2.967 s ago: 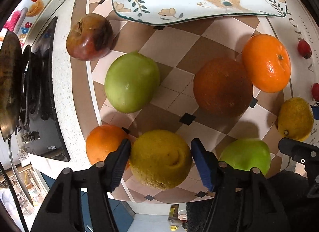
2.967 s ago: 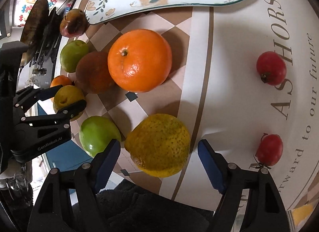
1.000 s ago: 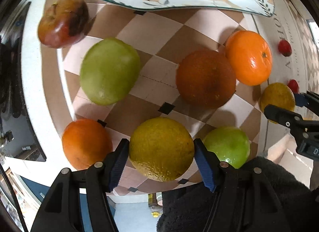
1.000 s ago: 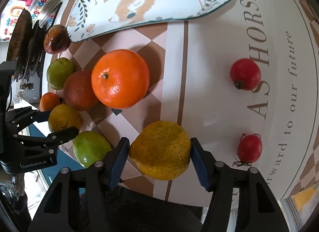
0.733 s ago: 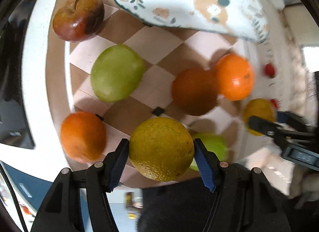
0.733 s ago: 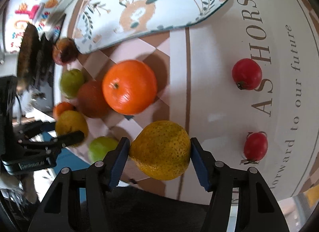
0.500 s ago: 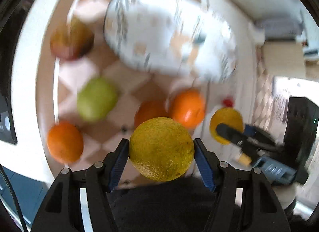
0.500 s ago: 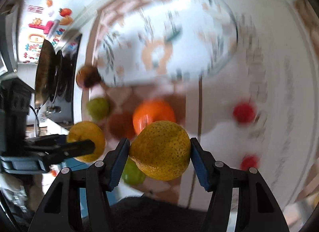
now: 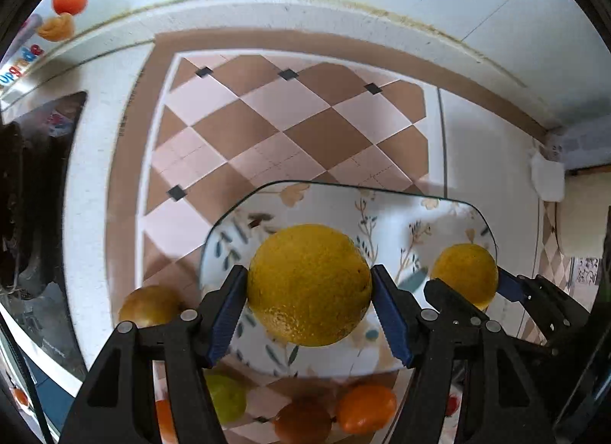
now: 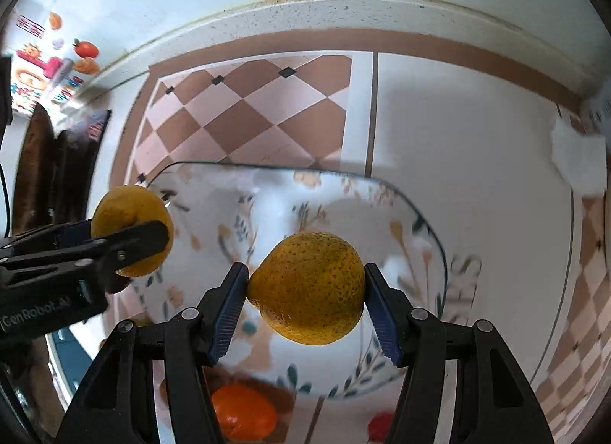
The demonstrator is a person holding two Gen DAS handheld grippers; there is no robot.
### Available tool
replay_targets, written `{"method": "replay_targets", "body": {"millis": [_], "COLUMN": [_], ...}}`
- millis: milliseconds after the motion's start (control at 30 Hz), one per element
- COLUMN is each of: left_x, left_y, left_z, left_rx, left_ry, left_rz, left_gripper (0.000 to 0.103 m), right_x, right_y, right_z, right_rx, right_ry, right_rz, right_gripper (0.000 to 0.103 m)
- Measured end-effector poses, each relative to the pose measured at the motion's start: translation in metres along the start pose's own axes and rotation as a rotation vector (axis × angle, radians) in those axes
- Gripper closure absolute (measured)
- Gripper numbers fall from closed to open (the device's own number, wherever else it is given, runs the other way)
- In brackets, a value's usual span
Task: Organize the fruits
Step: 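Lift both yellow citrus fruits and carry them over the floral plate, then lower both fruits onto the plate and open both tools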
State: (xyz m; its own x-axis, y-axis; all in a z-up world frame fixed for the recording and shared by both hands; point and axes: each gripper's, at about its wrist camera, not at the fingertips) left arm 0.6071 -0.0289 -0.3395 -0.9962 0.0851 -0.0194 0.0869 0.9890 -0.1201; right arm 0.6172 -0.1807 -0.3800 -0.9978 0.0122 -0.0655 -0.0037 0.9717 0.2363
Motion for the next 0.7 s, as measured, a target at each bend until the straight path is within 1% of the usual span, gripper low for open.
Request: {"method": "replay_targets", "body": {"millis": [167,200,233,267,300,367,400,467,533,600,700], "left_x": [-0.008,-0.009,-0.011,-0.011,-0.011,-0.013,-0.013,-0.011,-0.004,0.012,0.034], "left_y": [0.0,0.001,0.0,0.0,0.001,0.001,0.002,0.005,0.009,0.016,0.023], "left_z": [0.016,0.018,0.021,0.021,0.016,0.012,0.009,0.002,-0.004,-0.013,-0.022], "left_rx": [0.012,0.012,0.01,0.007,0.0,-0.004,-0.004,-0.014,-0.02,-0.028,-0.039], "left_ry": [0.038,0.047,0.05,0.044,0.014,-0.006,-0.008,-0.021,-0.036,-0.052,-0.073], "left_rz": [-0.007,-0.012,-0.013,-0.011,-0.007,0.005,0.007,0.008,0.009,0.014,-0.002], "left_gripper": [0.04,0.04,0.04,0.041,0.04,0.039,0.033,0.027,0.027,0.027,0.027], "right_x": [-0.009,-0.01,-0.011,-0.01,-0.009,-0.007,-0.006,0.0,0.009,0.021,0.039], "right_y": [0.002,0.001,-0.002,-0.003,-0.004,-0.007,-0.008,-0.01,-0.011,-0.013,-0.014], "right_z": [0.009,0.009,0.009,0.007,0.004,-0.001,-0.004,-0.01,-0.017,-0.024,-0.034], "right_rx": [-0.003,-0.007,-0.015,-0.022,-0.029,-0.024,-0.016,0.004,0.02,0.036,0.049], "right_ry": [0.023,0.031,0.032,0.026,0.019,0.01,0.006,0.006,0.002,0.002,-0.025], "right_rz": [-0.011,-0.012,-0.001,0.008,0.017,0.034,0.041,0.057,0.075,0.098,0.124], "right_gripper": [0.039,0.033,0.018,0.012,0.01,0.01,0.01,0.01,0.01,0.01,0.01]}}
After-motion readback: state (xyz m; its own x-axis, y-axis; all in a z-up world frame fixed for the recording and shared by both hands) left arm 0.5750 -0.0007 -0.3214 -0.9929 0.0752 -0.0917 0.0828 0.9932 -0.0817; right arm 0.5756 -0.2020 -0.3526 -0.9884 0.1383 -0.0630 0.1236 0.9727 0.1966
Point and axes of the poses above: each gripper's, at about its wrist camera, not at the fingertips, and z roughly the way its jaws point, y to its left, x to its underside, and after that the axes turned 5 degrees about z, right-handed
